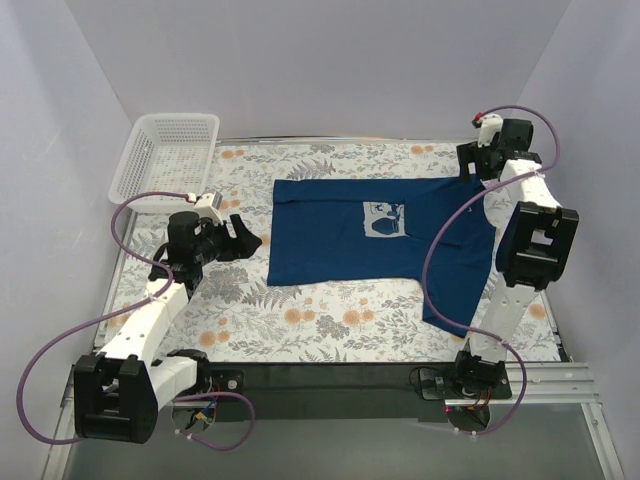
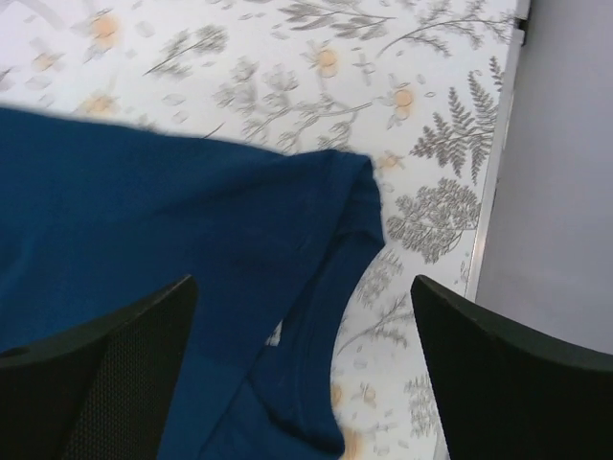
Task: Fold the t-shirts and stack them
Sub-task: Fold the tshirt
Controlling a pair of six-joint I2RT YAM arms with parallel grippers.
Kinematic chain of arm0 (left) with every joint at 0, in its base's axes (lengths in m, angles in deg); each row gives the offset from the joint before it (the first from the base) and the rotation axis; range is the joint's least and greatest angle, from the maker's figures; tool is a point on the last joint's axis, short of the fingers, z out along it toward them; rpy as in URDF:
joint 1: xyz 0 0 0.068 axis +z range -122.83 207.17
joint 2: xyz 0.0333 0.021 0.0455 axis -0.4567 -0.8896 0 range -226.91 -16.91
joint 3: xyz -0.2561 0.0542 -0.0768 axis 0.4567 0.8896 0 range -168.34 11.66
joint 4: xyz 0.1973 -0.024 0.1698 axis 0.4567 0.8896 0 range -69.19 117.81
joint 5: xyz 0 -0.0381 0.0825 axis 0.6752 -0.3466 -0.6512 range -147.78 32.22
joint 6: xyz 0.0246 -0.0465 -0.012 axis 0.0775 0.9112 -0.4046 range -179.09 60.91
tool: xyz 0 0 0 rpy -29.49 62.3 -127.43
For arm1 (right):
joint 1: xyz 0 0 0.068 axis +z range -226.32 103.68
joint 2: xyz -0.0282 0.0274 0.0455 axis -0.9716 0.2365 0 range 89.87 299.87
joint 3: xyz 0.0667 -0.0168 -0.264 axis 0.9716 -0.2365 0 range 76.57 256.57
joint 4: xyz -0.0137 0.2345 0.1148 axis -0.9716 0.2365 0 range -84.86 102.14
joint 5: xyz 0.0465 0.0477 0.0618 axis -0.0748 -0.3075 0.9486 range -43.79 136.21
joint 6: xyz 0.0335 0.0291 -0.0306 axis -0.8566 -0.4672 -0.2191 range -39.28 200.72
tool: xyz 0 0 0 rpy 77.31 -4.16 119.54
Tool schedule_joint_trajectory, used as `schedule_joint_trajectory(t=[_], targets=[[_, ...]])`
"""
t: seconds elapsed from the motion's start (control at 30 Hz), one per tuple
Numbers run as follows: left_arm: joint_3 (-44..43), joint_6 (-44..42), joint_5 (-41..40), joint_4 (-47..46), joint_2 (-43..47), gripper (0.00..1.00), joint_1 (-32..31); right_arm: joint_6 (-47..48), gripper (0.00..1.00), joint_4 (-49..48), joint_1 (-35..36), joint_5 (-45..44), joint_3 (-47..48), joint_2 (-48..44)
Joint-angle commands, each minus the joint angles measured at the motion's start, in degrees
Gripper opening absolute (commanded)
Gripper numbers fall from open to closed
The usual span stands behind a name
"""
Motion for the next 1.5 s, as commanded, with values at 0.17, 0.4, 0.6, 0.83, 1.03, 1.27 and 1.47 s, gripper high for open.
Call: schedule_joint_trajectory(t=[0.17,0.4,0.6,0.83,1.03,1.27,1.47], targets=[[-4.0,12.6,4.5,11.7,-1.4,0.65,-0.3,24.4,0.84,9.7,5.6,20.3,-22.3,-22.4],[-3.2,21.1,-4.9,20.6,-7.2,0.60,-11.4,42.6,0.83,22.0,5.6,30.0,-38.4,-37.0],[-2.9,30.1,-15.5,21.7,-12.3,0.58,-20.5,42.4,0.82,22.9,5.0,25.7,-46.6,-46.2],[-4.4,30.2,-27.6,20.5,-12.5,0.58,-23.5,43.2,0.82,23.9,4.0,25.2,-50.3,-49.8],[-4.4,36.3,-28.7,18.2,-16.1,0.56,-23.8,43.1,0.82,24.3,2.8,26.6,-50.5,-49.4],[-5.0,40.7,-33.7,15.9,-19.8,0.38,-23.9,43.2,0.82,24.6,1.7,26.7,-50.9,-49.5],[-5.7,39.4,-35.0,14.5,-21.2,0.15,-23.9,45.3,0.82,27.8,1.2,25.9,-50.6,-50.9]])
